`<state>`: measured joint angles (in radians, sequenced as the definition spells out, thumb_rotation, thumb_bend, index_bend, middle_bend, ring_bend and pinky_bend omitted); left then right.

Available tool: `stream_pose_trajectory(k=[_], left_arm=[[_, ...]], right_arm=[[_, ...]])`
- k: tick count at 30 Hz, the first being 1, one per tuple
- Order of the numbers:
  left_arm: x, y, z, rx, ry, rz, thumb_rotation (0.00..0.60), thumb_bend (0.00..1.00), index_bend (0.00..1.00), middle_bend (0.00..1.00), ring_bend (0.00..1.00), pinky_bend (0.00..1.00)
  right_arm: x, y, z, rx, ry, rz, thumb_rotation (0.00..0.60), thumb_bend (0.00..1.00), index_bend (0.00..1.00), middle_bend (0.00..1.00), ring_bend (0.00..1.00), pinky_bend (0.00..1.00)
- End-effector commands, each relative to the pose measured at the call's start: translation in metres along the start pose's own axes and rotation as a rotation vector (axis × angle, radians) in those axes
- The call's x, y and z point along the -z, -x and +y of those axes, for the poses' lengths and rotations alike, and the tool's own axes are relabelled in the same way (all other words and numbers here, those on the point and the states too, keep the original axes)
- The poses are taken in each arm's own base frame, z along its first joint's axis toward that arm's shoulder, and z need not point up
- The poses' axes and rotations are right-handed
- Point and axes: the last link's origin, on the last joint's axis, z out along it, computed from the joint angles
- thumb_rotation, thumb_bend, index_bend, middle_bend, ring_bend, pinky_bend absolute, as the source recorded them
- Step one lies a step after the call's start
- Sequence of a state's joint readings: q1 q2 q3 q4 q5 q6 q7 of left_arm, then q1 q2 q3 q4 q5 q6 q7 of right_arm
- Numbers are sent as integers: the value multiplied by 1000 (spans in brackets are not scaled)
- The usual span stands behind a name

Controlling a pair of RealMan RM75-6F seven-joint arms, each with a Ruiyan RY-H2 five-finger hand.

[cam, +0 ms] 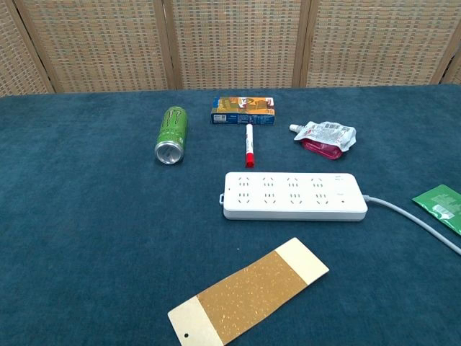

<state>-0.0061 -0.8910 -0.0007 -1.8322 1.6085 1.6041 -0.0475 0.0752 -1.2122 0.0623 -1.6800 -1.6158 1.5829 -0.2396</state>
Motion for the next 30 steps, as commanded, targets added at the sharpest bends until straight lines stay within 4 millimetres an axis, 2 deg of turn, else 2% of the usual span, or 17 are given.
stream_pose_trajectory(k=[1, 11, 12, 14, 15, 16, 17, 18, 19, 21, 23, 25, 28, 30], left_arm=[[0, 0, 0, 0, -1, 0, 600, 0, 0, 0, 0, 0], [-2, 0, -1, -1, -9, 2, 600, 0, 0, 0, 0, 0], [-2, 0, -1, -1, -11, 0, 600, 0, 0, 0, 0, 0], [-4, 1, -1, -5, -14, -1, 600, 0, 0, 0, 0, 0], [-5, 1, -1, -7, -15, -2, 600, 0, 0, 0, 0, 0], [-7, 2, -1, -10, -18, -3, 600, 0, 0, 0, 0, 0], [-8, 3, -1, -12, -20, -6, 600, 0, 0, 0, 0, 0], [-10, 4, -1, -14, -25, -11, 600, 0, 0, 0, 0, 0], [-11, 5, -1, -18, -30, -13, 600, 0, 0, 0, 0, 0], [-14, 6, 0, -26, -37, -15, 600, 0, 0, 0, 0, 0], [-18, 9, 1, -36, -45, -19, 600, 0, 0, 0, 0, 0], [-20, 11, 1, -42, -54, -23, 600, 0, 0, 0, 0, 0], [-24, 13, 1, -47, -66, -33, 600, 0, 0, 0, 0, 0], [-25, 14, 1, -49, -71, -35, 600, 0, 0, 0, 0, 0]], right_arm=[[0, 0, -1, -1, -1, -3, 600, 0, 0, 0, 0, 0], [-3, 6, -5, 12, -27, -6, 600, 0, 0, 1, 0, 0], [-5, 8, -5, 22, -34, -6, 600, 0, 0, 26, 16, 6], [-11, 11, -7, 37, -51, -14, 600, 1, 0, 202, 177, 103], [-14, 13, -7, 40, -59, -18, 600, 28, 0, 382, 344, 254], [-22, 15, -10, 41, -80, -21, 600, 86, 0, 556, 508, 457], [-28, 16, -13, 30, -100, -17, 600, 137, 0, 649, 593, 593], [-37, 18, -19, 1, -134, -10, 600, 228, 0, 745, 685, 774], [-45, 21, -22, -18, -162, -8, 600, 311, 0, 806, 751, 894], [-59, 29, -29, -41, -216, -24, 600, 447, 0, 869, 838, 984], [-78, 51, -49, -131, -263, -175, 600, 590, 0, 910, 899, 1000], [-87, 59, -56, -164, -262, -266, 600, 706, 15, 935, 931, 1000], [-96, 71, -66, -196, -255, -382, 600, 798, 108, 948, 944, 1000], [-99, 76, -70, -192, -253, -417, 600, 826, 142, 950, 946, 1000]])
